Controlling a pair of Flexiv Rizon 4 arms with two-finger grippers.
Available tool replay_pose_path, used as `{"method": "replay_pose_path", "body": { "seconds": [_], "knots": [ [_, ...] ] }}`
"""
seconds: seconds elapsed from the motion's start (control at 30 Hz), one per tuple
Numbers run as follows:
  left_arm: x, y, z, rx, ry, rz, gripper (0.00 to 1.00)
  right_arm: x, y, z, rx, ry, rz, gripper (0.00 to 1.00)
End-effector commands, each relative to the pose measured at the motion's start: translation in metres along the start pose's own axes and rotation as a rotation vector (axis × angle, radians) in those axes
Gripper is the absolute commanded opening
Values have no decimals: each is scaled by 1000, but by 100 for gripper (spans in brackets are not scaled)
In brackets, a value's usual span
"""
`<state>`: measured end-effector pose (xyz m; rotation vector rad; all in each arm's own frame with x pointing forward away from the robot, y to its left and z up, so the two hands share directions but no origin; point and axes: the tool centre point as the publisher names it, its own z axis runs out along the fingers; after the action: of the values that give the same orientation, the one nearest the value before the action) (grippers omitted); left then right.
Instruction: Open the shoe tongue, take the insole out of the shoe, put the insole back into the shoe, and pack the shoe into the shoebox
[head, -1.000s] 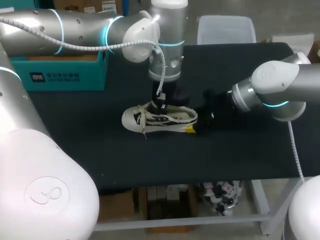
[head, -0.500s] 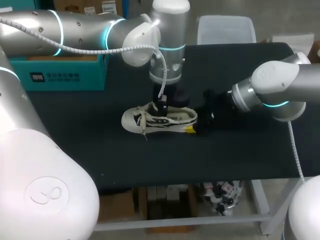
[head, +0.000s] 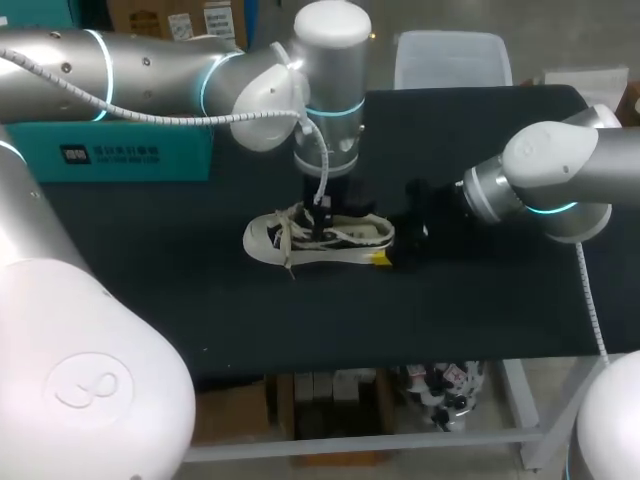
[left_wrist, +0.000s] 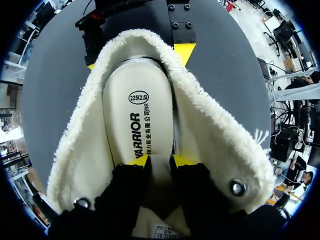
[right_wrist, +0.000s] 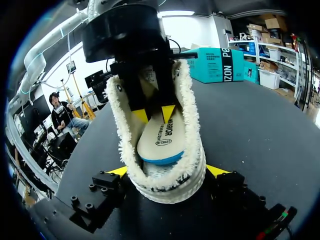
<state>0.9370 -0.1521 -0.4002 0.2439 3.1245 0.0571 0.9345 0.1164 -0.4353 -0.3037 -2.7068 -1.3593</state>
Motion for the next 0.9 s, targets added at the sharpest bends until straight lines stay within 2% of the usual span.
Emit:
{"method": "replay_pose_path", "body": {
  "seconds": [0.03,0.23,0.3,0.33,0.37,0.4,0.6,0.9],
  "knots": [
    [-11,4,50,3,-24,-3,31,-1,-12,7,-2,6,1,0],
    [-19,2,54,-21,-68,6,29,-1,-12,7,-2,6,1,0],
    [-22,1,56,-26,-75,7,24,-1,-12,7,-2,6,1,0],
    [-25,2,57,-25,-76,8,20,-1,-12,7,-2,6,1,0],
    [-27,1,57,-29,-84,5,7,-1,-12,7,-2,6,1,0],
    [-29,1,58,-27,-83,5,0,-1,-12,7,-2,6,1,0],
    [-37,3,54,-6,-94,-5,0,-1,-12,7,-2,6,1,0],
    [-33,5,26,64,-124,-2,0,-1,-12,7,-2,6,1,0]
  ]
}}
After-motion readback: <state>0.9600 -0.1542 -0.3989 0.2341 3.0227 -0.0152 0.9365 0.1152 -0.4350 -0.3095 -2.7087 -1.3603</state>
